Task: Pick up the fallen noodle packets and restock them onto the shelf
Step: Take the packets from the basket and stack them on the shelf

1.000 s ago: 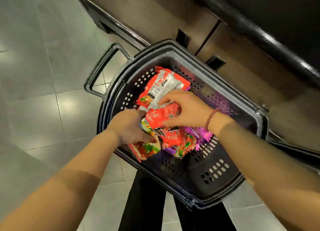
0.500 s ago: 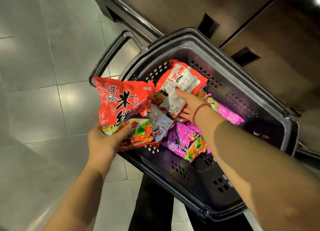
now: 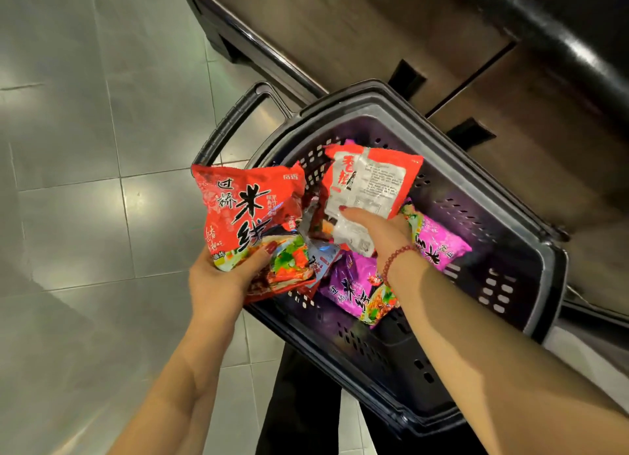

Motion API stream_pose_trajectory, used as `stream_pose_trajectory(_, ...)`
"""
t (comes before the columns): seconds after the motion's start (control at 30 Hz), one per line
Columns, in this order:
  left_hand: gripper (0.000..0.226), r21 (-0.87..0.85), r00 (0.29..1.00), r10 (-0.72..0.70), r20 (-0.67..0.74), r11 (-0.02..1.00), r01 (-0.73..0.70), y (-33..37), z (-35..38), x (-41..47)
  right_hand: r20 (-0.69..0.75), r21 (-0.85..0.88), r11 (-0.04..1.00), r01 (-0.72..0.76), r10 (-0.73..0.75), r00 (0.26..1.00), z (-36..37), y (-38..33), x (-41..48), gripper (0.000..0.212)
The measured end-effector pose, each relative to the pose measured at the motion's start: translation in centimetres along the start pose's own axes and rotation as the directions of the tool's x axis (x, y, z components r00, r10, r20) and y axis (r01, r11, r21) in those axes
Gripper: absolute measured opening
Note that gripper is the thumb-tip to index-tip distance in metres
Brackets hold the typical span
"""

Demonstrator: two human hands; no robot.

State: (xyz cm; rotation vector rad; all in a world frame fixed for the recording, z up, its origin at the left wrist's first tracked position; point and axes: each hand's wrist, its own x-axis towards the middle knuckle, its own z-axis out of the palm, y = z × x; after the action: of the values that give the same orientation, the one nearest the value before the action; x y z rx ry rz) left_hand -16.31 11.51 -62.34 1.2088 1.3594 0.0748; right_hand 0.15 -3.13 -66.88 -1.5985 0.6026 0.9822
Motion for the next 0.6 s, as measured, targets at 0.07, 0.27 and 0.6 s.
stream_pose_trajectory(0.07,0.033,0.005,1.000,-0.009,0.012,1.000,0.009,0.8,0.2,-1.1,0.059,-0.048,0.994,0.094,-0.091,0.994,-1.5,-0.1,-2.6,0.033)
stream_pose_trajectory(0.27,0.062,0.022,0.976,-0.026,0.215,1.000,0.022,5.6,0.7,-7.0,0.135,-0.040,0.977,0.208,-0.201,0.970,-4.6,-2.9,-11.4,0.046)
stream_pose_trajectory(0.6,0.086,0.003,0.915,0.048,0.400,0.999,-0.054,17.5,0.0,-18.0,0.131,0.503,0.863,0.045,-0.128,0.983,-9.7,-10.9,-27.0,0.038)
